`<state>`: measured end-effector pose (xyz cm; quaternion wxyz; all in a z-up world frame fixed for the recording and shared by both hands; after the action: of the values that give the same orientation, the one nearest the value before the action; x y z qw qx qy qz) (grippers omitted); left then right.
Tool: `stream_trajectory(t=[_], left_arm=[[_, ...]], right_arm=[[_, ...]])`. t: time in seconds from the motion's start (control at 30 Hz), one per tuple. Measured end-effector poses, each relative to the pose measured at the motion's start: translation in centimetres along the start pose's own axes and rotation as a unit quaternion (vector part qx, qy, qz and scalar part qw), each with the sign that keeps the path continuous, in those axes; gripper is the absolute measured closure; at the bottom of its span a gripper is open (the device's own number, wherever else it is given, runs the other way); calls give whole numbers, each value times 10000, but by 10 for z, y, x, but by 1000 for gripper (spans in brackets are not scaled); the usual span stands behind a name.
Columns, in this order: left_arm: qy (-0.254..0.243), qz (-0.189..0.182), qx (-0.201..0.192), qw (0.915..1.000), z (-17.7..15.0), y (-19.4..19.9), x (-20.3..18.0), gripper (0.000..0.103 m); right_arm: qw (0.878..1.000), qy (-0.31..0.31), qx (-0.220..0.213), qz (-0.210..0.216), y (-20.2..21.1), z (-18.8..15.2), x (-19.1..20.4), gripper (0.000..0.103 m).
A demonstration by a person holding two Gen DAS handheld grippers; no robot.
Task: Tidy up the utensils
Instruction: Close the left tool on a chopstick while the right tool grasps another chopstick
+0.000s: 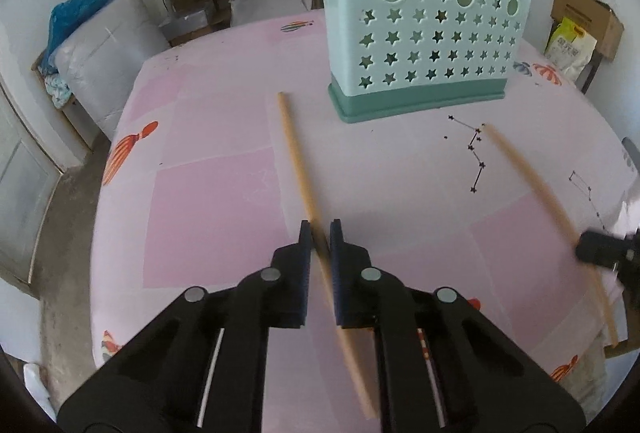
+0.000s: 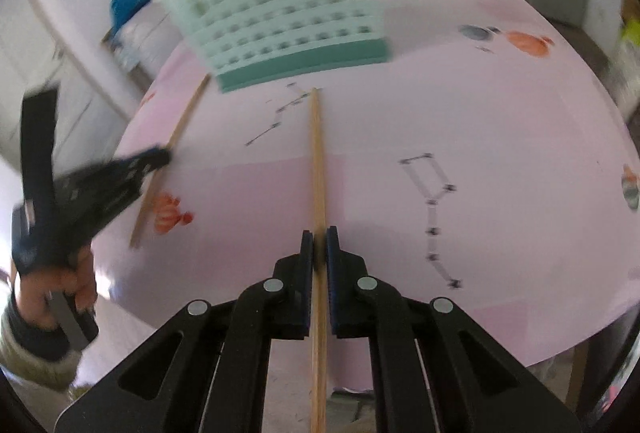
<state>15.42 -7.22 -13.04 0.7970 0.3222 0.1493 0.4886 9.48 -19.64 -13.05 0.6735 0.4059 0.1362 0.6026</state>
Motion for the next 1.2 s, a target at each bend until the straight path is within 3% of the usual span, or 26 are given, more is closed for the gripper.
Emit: stream_trajectory(t=[0.2,0.37,0.43,0.5,0.63,0.77,0.8,0.93,1.2], left_arm=[[278,-82,238,9993,-18,21,11,98],[259,-361,438,9981,-31,37,5,97],[300,-447,479,9974,-30,36,2,84],[287,-438,477,9975,-27,32,-1,77],[184,-491,436,9977,-16,22,-10,77],[23,-307,343,9989,-3,6,-11,77],[-67,-193,294,9994,0,2,-10,77],[-236,5,226,9995,9,-6,-10,98],[-318,61,241,9992,4,3,-25,98]], right_arm=[[9992,-338,-133,-147,-8,11,-10,96],[9985,-508,-184,-70,-11,13,-14,96],[9984,-533,-180,-40,-12,14,-14,96],[9983,-548,-174,-31,-12,13,-12,96],[9984,-527,-188,-49,-13,12,-9,96],[9980,-592,-216,-13,-11,10,-10,96],[9979,-607,-221,1,-10,9,-11,96],[9972,-711,-223,95,-10,10,-14,96],[9988,-453,-129,134,-10,11,-13,96]])
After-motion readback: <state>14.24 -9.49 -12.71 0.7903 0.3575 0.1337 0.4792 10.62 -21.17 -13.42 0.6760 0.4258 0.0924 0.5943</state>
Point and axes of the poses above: each gripper's, at about its wrist camera, not at the fingertips, and y roughly against the way its jaws point, x to its left, z to its top, the point moved 8 cm from there along -y, roughly the way its jaws point, and after that the axes turned 11 degrees about -x, right-handed, at the moved point
